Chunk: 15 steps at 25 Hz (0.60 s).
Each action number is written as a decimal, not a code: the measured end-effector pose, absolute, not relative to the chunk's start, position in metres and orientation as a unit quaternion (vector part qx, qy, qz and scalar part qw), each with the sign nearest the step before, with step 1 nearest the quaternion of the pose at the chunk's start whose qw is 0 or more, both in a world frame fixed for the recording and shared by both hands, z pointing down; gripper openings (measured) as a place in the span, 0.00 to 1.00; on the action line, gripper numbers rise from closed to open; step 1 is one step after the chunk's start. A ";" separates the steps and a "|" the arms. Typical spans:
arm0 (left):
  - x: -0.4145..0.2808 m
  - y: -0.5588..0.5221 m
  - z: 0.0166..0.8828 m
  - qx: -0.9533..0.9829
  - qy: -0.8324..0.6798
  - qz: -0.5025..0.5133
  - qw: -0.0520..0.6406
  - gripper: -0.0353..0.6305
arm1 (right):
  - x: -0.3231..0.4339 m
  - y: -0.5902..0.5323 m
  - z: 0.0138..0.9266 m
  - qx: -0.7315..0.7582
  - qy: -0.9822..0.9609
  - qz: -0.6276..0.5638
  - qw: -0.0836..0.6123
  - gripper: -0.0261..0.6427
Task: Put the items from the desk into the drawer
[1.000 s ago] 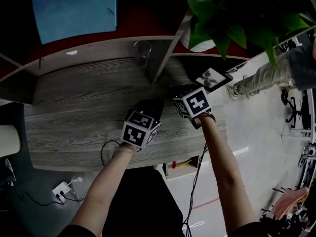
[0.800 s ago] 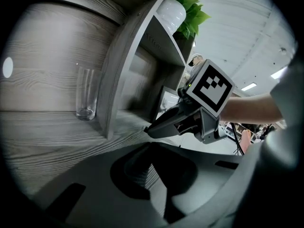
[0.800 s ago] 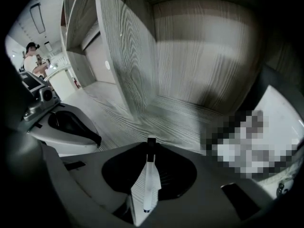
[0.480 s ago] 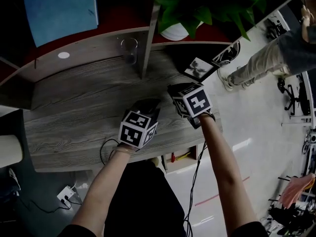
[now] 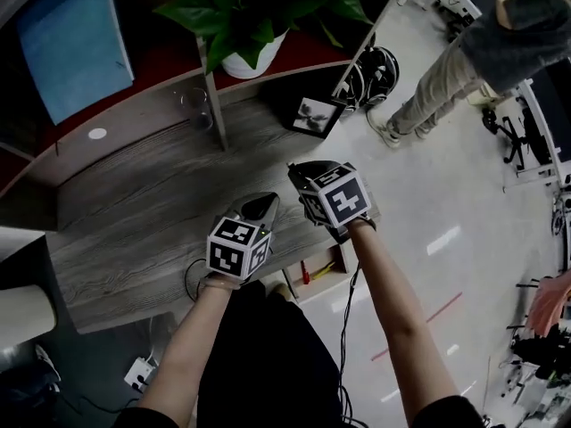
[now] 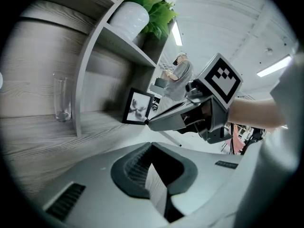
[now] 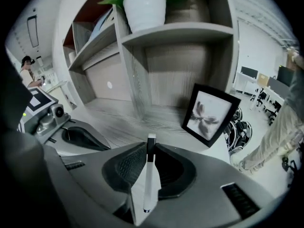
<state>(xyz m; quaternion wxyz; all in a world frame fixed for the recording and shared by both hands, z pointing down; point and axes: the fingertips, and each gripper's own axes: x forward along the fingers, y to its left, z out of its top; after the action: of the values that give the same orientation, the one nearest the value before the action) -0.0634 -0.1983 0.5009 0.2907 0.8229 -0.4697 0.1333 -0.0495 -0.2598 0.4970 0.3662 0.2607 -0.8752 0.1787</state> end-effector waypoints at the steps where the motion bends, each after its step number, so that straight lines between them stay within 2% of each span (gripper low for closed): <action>1: -0.059 -0.195 0.499 0.826 -0.465 0.135 0.290 0.06 | -0.045 -0.256 0.492 0.268 -0.876 0.181 0.359 0.12; 15: 0.013 -0.153 0.472 0.865 -0.401 0.146 0.265 0.06 | 0.046 -0.203 0.454 0.391 -0.854 0.215 0.267 0.12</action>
<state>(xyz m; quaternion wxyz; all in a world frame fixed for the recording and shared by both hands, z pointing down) 0.0132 -0.1532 0.4718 0.2646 0.8648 -0.4009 0.1464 0.0455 -0.2029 0.4543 0.2673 0.3907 -0.8542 0.2150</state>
